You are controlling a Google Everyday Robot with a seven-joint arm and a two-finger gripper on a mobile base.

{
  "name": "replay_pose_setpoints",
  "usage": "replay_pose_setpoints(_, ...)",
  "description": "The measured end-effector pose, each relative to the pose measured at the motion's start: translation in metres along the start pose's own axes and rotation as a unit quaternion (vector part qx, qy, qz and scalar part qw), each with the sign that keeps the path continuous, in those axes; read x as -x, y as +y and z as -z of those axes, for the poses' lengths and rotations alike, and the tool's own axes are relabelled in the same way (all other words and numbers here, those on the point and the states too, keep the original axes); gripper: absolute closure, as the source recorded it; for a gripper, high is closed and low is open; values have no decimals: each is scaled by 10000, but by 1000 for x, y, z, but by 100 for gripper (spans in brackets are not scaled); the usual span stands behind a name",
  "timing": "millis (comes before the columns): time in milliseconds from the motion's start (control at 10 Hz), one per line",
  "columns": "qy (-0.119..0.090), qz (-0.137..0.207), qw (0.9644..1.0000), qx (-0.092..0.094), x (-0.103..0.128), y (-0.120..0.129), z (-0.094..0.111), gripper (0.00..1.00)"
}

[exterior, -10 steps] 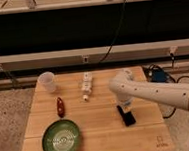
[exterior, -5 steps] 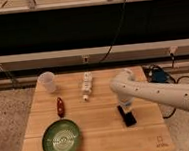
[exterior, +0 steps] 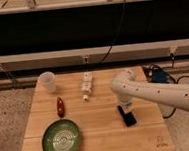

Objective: Push the eraser across the table

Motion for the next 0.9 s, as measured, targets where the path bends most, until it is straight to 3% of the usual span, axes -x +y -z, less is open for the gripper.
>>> replay_pose_setpoints(900,5,11,10000,21,0,6,-1,100)
